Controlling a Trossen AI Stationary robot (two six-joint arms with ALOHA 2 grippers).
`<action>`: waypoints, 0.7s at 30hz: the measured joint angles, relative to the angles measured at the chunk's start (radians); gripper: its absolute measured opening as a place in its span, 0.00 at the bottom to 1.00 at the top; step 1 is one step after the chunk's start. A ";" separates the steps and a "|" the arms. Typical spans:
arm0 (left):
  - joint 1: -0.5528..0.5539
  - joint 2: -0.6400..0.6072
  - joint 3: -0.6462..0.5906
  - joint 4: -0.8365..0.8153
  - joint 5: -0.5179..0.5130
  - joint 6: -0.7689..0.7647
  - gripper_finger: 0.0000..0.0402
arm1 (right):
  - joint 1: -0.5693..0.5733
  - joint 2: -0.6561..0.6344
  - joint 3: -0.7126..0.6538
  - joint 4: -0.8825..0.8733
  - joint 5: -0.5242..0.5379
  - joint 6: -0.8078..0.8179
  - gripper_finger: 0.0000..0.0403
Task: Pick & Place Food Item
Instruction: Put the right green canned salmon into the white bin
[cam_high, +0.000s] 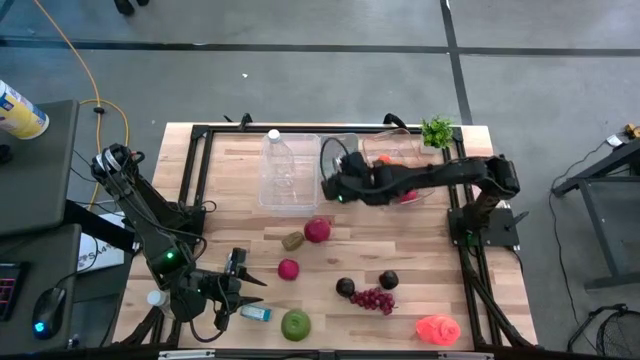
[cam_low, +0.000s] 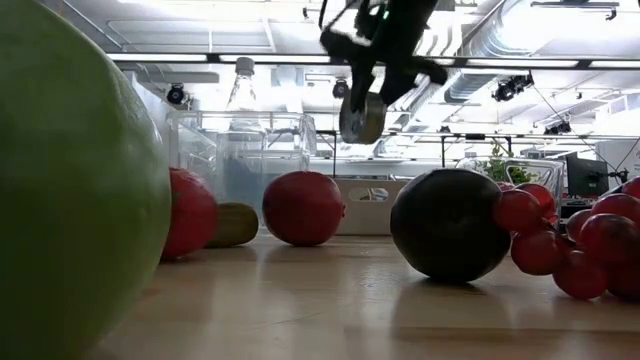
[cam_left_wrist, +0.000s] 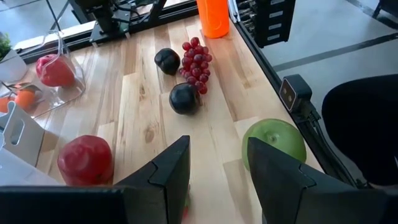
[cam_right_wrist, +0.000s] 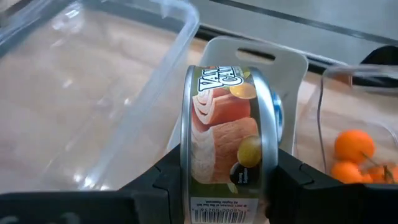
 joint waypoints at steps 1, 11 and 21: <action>0.000 0.000 0.000 0.000 0.000 0.000 0.38 | -0.019 0.006 -0.004 0.026 -0.011 -0.013 0.34; 0.000 0.000 0.000 -0.001 0.002 -0.012 0.38 | -0.126 0.129 -0.009 0.084 -0.068 -0.085 0.34; 0.000 0.000 0.000 -0.001 0.002 -0.051 0.38 | -0.154 0.194 -0.008 0.082 -0.064 -0.120 0.49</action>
